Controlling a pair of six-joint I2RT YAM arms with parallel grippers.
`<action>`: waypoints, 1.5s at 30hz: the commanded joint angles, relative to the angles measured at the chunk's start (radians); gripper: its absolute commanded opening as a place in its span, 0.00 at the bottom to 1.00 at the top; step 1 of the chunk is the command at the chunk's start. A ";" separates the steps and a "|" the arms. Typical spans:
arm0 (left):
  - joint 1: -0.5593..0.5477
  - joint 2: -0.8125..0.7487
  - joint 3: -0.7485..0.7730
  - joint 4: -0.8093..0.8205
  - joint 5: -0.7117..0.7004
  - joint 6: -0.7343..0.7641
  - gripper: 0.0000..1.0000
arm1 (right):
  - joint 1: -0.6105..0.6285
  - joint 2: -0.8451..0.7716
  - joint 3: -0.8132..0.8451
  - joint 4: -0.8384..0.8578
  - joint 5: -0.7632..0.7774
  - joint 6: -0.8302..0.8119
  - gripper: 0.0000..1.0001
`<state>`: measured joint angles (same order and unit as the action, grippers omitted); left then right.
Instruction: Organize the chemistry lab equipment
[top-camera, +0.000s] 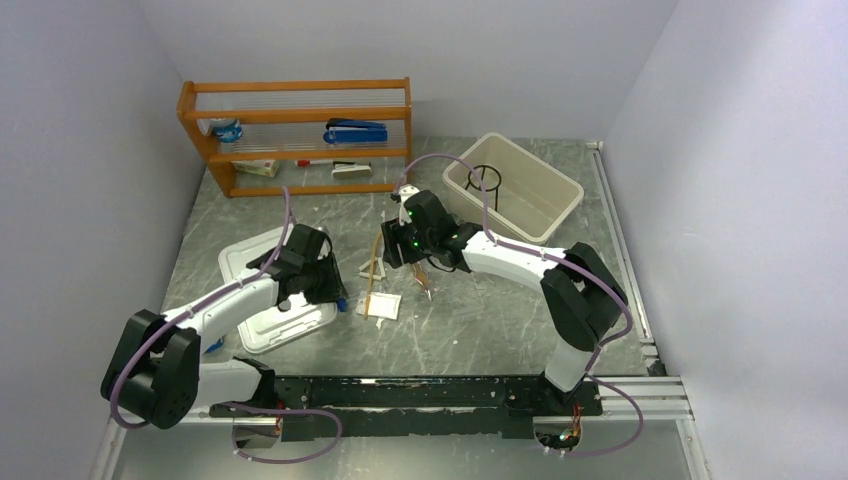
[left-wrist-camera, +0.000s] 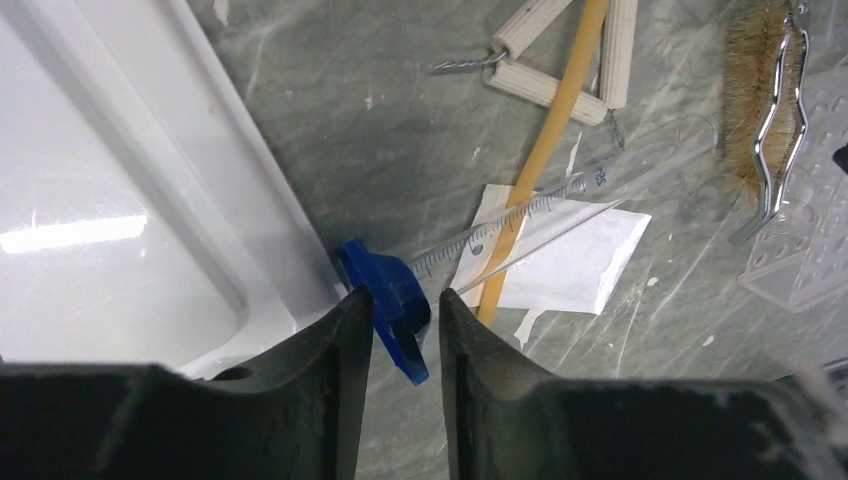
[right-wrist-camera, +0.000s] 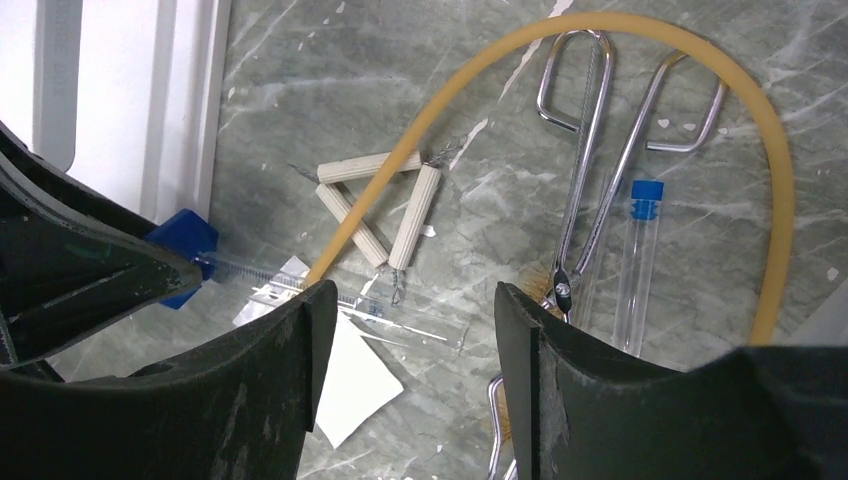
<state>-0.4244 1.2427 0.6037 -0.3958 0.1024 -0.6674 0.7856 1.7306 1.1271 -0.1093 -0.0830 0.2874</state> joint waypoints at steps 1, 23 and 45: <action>-0.015 0.021 0.042 -0.010 -0.072 0.042 0.31 | 0.004 0.000 -0.004 0.016 -0.003 -0.010 0.62; -0.019 -0.069 0.213 -0.108 0.038 0.259 0.05 | 0.050 0.131 0.171 -0.164 -0.461 -0.361 0.68; -0.019 -0.182 0.238 -0.104 0.100 0.350 0.08 | 0.047 0.144 0.243 -0.247 -0.572 -0.441 0.21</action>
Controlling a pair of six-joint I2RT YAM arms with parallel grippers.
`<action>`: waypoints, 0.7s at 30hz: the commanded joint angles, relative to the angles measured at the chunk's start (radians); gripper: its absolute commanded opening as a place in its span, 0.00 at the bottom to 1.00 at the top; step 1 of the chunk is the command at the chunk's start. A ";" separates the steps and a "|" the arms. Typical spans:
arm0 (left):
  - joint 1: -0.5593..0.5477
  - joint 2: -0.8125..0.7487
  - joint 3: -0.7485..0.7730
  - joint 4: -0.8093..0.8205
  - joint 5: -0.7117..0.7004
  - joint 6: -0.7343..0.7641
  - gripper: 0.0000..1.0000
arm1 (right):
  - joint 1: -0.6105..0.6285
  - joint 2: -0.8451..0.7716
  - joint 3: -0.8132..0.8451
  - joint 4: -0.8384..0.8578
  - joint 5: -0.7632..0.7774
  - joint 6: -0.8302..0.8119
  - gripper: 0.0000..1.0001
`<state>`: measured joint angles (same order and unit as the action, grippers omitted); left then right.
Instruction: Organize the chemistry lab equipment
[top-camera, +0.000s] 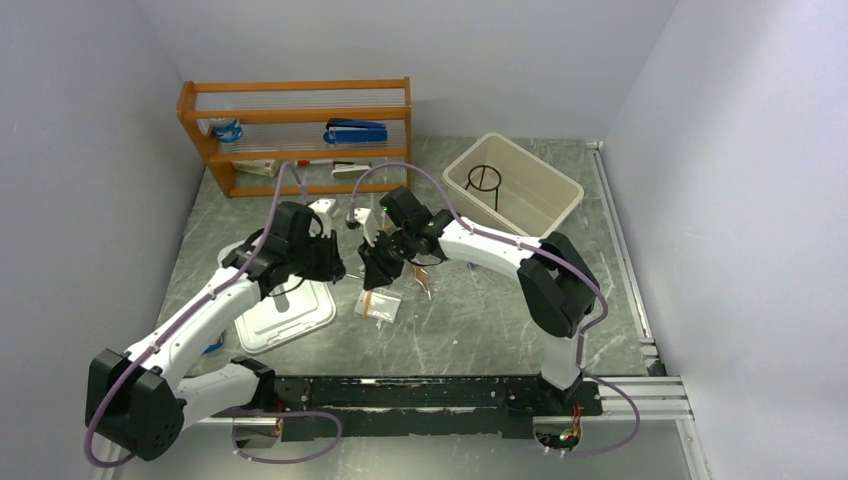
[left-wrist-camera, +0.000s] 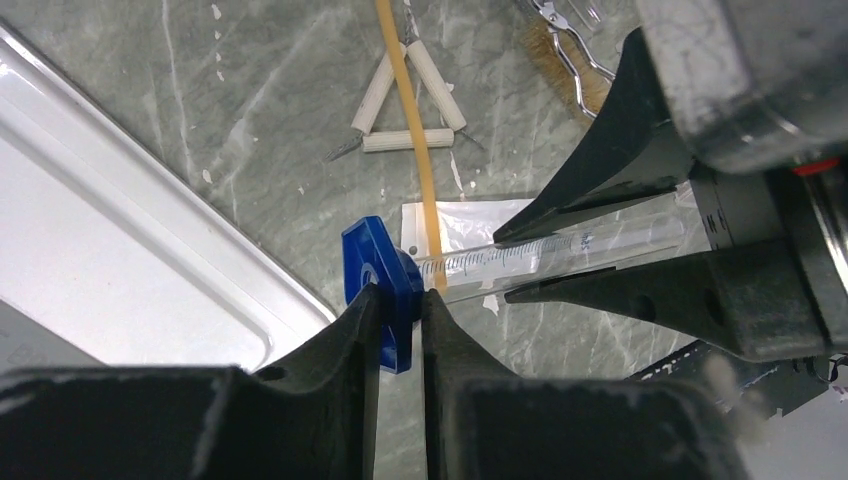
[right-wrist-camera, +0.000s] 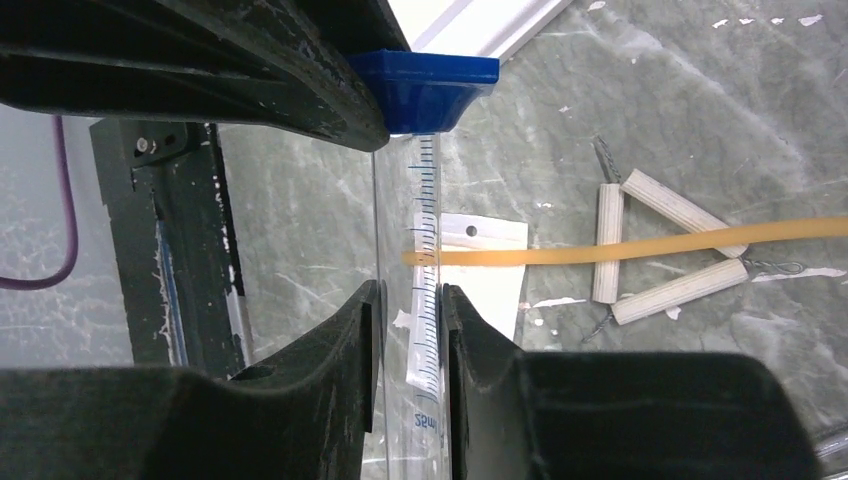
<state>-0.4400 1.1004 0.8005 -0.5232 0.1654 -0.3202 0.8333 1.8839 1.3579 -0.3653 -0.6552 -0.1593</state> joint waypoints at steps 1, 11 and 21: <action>-0.003 -0.046 0.043 0.022 0.031 0.000 0.11 | 0.000 -0.016 0.011 0.011 0.003 0.007 0.20; -0.002 -0.176 0.138 0.001 -0.159 -0.059 0.68 | -0.081 -0.131 0.015 -0.022 0.063 -0.015 0.17; -0.003 -0.325 0.252 0.041 -0.194 -0.062 0.81 | -0.324 -0.259 0.156 -0.118 0.180 -0.065 0.17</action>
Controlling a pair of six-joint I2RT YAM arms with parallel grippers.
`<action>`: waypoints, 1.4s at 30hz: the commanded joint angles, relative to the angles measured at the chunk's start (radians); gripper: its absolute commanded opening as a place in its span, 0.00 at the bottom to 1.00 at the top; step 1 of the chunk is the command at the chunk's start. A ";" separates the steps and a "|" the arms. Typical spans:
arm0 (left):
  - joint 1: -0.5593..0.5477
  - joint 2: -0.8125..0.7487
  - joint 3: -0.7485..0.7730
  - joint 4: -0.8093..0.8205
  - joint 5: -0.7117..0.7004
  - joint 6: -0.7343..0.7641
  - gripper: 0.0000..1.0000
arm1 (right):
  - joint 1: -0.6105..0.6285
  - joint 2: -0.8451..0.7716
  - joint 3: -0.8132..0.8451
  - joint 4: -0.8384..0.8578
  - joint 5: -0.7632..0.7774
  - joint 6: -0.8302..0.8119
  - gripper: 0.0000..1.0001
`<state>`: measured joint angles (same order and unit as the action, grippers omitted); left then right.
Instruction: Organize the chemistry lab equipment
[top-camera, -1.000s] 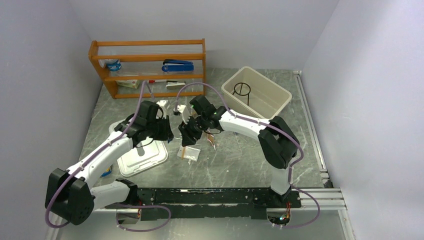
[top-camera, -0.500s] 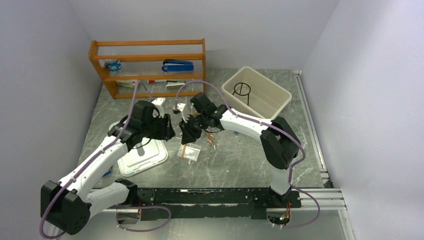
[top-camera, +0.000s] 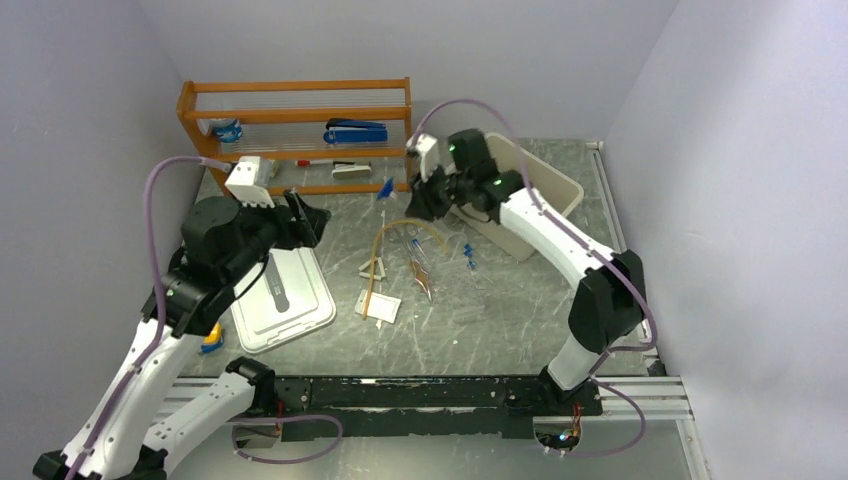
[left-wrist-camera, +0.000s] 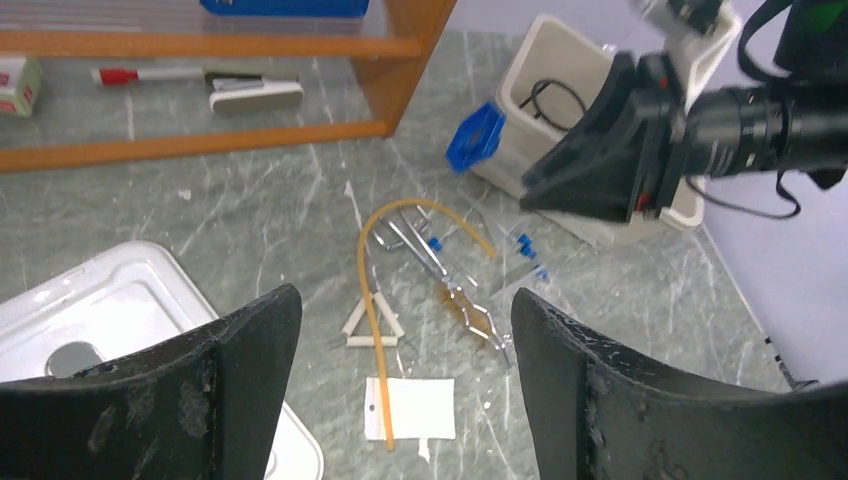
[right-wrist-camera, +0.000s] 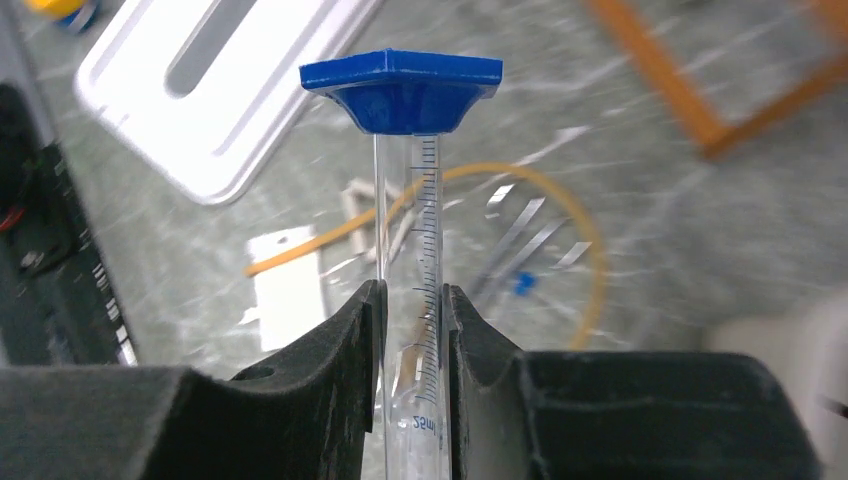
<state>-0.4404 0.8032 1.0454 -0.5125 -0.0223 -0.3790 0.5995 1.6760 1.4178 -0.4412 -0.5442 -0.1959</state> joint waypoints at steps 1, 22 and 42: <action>-0.003 -0.031 0.000 0.038 0.008 -0.005 0.81 | -0.119 -0.052 0.123 -0.055 0.089 -0.029 0.17; -0.003 0.094 -0.150 0.136 0.169 -0.072 0.77 | -0.541 0.044 0.135 0.027 0.300 -0.134 0.15; -0.003 0.225 -0.148 0.181 0.185 -0.089 0.76 | -0.567 0.333 0.194 -0.030 0.292 -0.347 0.20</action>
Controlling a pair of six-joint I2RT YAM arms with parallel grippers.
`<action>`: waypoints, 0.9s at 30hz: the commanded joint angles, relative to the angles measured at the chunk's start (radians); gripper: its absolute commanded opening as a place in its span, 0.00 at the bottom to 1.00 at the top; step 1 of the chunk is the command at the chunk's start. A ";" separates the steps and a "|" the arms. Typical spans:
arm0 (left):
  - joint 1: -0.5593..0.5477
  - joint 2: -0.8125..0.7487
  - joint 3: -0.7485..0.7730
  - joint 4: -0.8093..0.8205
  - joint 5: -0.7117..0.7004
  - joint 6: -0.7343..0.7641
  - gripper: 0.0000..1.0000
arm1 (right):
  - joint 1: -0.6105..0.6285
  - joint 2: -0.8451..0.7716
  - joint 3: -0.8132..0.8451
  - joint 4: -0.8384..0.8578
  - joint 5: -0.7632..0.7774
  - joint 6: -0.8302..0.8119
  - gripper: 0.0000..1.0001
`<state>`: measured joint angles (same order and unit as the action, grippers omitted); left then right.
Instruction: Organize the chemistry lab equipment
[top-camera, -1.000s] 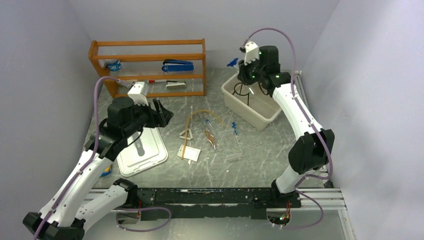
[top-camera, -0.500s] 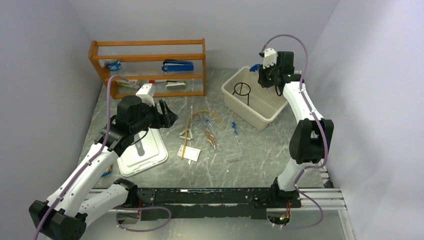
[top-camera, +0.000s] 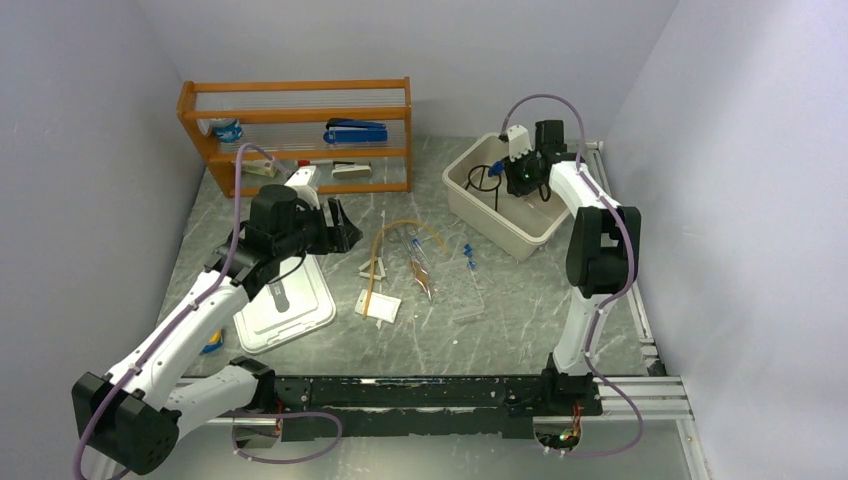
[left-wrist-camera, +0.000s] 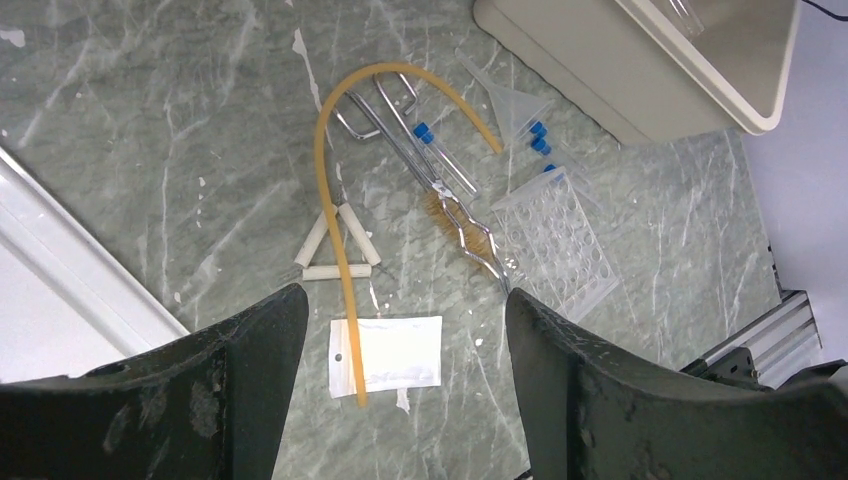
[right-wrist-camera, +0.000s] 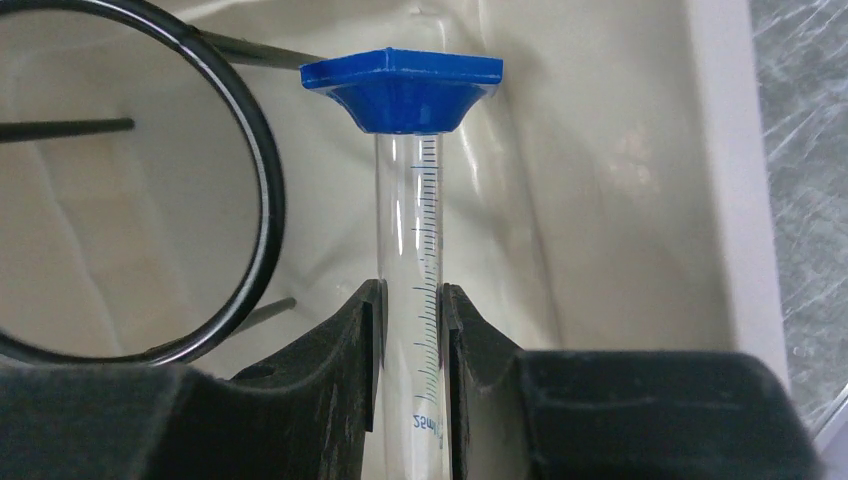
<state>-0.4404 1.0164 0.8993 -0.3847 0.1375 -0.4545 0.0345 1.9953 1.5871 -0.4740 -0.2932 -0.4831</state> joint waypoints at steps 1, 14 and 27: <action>-0.003 0.017 -0.003 0.058 0.028 -0.015 0.76 | -0.002 0.024 0.028 0.003 0.056 -0.069 0.21; -0.003 0.059 -0.009 0.084 0.031 -0.042 0.75 | 0.002 0.105 0.003 0.078 0.162 -0.114 0.32; -0.003 0.040 -0.002 0.047 -0.010 -0.022 0.74 | 0.001 -0.057 -0.080 0.175 0.123 0.001 0.53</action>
<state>-0.4404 1.0786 0.8989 -0.3408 0.1436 -0.4866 0.0364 2.0579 1.5272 -0.3653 -0.1375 -0.5426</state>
